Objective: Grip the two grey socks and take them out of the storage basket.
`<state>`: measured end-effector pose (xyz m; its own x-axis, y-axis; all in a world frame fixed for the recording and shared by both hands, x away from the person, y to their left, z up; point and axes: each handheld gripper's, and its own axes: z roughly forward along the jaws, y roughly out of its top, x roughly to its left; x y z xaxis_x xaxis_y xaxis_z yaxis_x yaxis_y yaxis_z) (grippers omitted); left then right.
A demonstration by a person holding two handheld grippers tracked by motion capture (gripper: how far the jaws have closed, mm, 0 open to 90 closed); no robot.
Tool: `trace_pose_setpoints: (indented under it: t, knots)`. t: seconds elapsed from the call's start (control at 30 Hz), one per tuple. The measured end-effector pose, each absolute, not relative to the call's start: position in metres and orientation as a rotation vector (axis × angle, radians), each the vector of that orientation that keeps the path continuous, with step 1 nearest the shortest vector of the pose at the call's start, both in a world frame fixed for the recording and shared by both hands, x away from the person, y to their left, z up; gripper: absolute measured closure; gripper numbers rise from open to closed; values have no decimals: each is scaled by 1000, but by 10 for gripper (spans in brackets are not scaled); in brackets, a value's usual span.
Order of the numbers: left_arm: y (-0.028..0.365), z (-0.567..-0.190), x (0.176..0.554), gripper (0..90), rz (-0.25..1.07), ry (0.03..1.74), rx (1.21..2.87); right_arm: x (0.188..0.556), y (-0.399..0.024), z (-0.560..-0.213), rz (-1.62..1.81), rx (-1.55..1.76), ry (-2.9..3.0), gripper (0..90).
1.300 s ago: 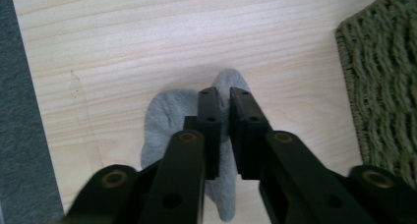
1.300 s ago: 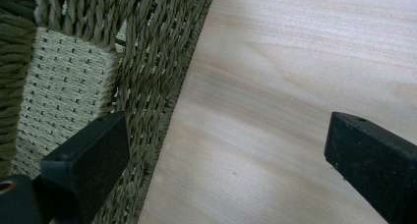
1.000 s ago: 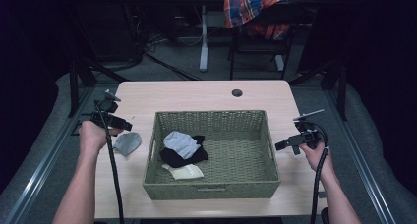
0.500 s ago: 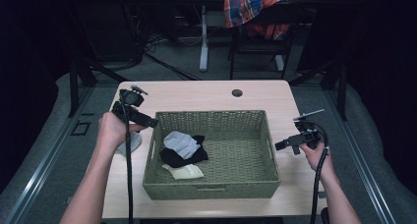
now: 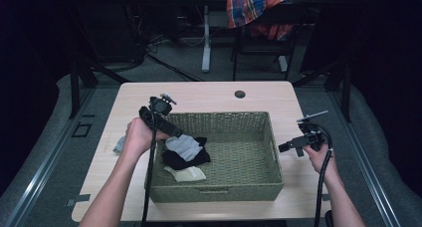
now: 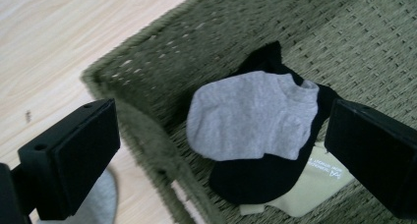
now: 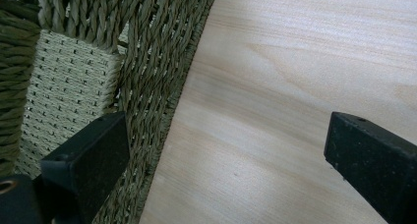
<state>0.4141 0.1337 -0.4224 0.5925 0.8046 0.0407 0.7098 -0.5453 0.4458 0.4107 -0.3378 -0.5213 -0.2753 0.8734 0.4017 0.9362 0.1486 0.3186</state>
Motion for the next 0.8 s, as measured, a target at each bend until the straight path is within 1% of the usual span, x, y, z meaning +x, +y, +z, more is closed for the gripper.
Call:
trace_pose_setpoints:
  t: [0.37, 0.43, 0.5, 0.53, 0.57, 0.63, 0.7, 0.8]
  knots:
    - [112, -442, 416, 5, 280, 1187, 2480, 410, -337, -521, -781, -1821, -2283, 32]
    - [109, -446, 417, 25, 269, 1183, 2492, 411, -337, -521, -787, -1815, -2283, 32]
    - [105, -452, 419, 64, 251, 1178, 2506, 411, -336, -521, -791, -1809, -2284, 32]
    - [103, -453, 420, 134, 244, 1172, 2517, 411, -337, -522, -786, -1805, -2294, 32]
    - [99, -459, 423, 175, 224, 1171, 2529, 411, -336, -521, -782, -1814, -2287, 32]
    - [96, -464, 426, 200, 207, 1172, 2550, 411, -337, -521, -780, -1812, -2287, 32]
    - [93, -470, 428, 284, 177, 1182, 2551, 410, -336, -521, -783, -1825, -2282, 32]
    - [91, -475, 430, 363, 161, 1183, 2564, 411, -337, -521, -783, -1818, -2284, 32]
